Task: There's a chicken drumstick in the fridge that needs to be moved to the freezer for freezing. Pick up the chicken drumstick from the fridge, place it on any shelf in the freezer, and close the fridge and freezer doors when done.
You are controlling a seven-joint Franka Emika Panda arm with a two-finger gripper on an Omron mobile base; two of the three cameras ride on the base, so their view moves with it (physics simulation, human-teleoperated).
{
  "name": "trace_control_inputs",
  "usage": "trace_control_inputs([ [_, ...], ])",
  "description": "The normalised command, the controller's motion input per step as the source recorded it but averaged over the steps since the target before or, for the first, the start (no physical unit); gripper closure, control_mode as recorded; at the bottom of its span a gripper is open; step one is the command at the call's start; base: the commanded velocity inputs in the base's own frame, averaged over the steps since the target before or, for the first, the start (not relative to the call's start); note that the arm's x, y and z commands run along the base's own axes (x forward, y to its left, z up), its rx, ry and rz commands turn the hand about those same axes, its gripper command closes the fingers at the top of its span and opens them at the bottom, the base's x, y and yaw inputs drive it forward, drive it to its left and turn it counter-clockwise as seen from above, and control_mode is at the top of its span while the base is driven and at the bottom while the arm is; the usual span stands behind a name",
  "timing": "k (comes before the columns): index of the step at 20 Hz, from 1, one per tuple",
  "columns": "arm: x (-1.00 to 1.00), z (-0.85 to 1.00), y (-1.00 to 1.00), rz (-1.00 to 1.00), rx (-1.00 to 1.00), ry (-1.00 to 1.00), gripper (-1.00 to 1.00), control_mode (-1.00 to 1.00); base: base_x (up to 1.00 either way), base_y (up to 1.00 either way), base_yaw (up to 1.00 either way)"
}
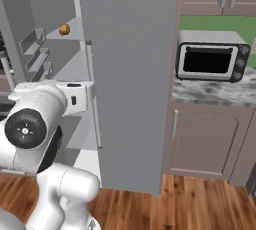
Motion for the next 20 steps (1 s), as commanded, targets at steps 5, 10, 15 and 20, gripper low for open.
trace_control_inputs([
  [5,-0.52,-0.59,1.0,0.0,0.28,-0.01,-1.0,-1.0,0.0,0.0,0.0],
  [10,-0.28,-0.62,1.0,0.0,0.21,-0.12,-1.0,-1.0,0.0,0.0,0.0],
  [15,-0.01,-0.79,1.0,0.0,0.17,-0.11,-1.0,-1.0,0.0,0.0,0.0],
  [20,0.04,-0.93,1.0,0.0,0.11,-0.01,-1.0,-1.0,0.0,0.0,0.0],
])
